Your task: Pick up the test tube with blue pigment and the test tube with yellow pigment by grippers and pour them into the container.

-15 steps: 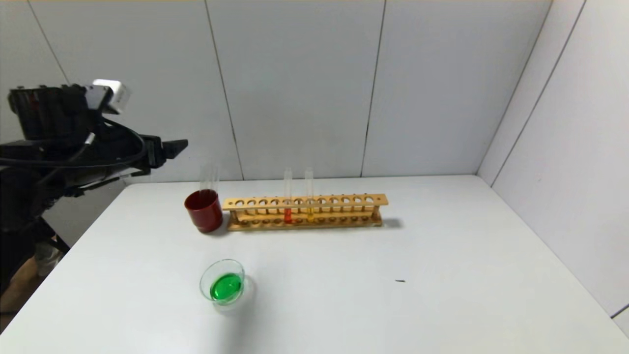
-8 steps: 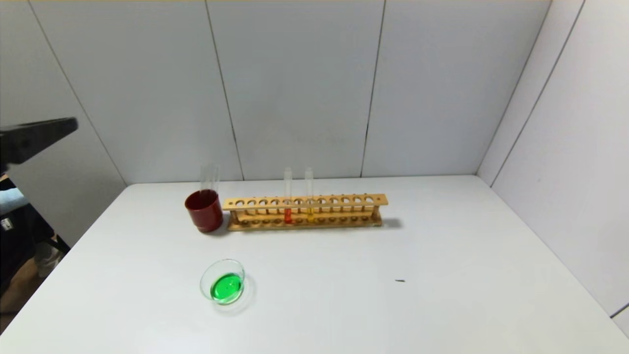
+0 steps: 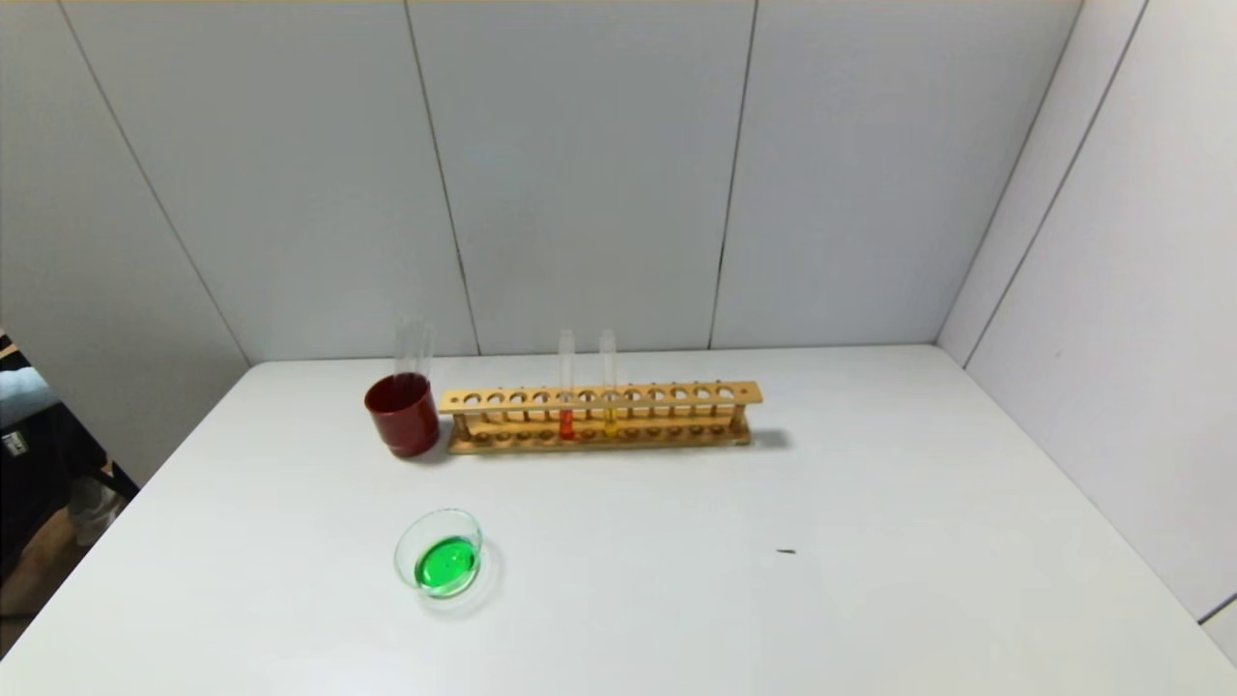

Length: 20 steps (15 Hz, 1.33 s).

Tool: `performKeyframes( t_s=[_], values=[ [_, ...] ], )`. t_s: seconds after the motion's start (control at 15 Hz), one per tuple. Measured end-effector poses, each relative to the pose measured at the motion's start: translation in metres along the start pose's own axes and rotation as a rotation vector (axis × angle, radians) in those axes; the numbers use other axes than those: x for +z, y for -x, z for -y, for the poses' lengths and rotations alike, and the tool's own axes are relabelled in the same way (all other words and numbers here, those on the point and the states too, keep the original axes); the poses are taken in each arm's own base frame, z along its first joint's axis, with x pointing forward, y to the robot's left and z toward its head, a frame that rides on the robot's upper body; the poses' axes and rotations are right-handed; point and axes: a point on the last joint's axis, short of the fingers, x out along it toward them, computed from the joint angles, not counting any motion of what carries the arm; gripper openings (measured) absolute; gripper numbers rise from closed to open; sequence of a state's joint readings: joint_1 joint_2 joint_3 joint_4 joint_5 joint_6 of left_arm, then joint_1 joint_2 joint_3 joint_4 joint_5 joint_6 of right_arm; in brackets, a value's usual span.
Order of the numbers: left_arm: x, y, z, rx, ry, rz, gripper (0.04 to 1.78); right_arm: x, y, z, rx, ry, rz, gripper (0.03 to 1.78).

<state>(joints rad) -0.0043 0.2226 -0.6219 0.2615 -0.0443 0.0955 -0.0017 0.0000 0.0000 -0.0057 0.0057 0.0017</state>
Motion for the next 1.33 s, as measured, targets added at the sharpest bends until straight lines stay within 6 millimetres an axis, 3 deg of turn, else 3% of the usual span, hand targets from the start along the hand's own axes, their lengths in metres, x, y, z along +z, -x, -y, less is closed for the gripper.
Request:
performKeyframes(
  t_s=[0.13,0.33,0.53,0.73,1.33],
  values=[
    [-0.044,0.007,0.004,0.047,-0.003,-0.029,1.75,0.0,0.0,0.0,0.0,0.0,0.0,1.75],
    [-0.1,-0.004,0.008,0.08,-0.005,-0.121,1.75,0.0,0.0,0.0,0.0,0.0,0.0,1.75],
    [-0.134,-0.012,0.011,0.048,0.038,-0.169,1.75,0.0,0.0,0.0,0.0,0.0,0.0,1.75],
    [-0.142,-0.013,0.012,0.034,0.076,-0.199,1.75,0.0,0.0,0.0,0.0,0.0,0.0,1.75],
    [-0.143,-0.013,0.012,0.035,0.095,-0.196,1.75,0.0,0.0,0.0,-0.001,-0.001,-0.001,1.75]
  ],
)
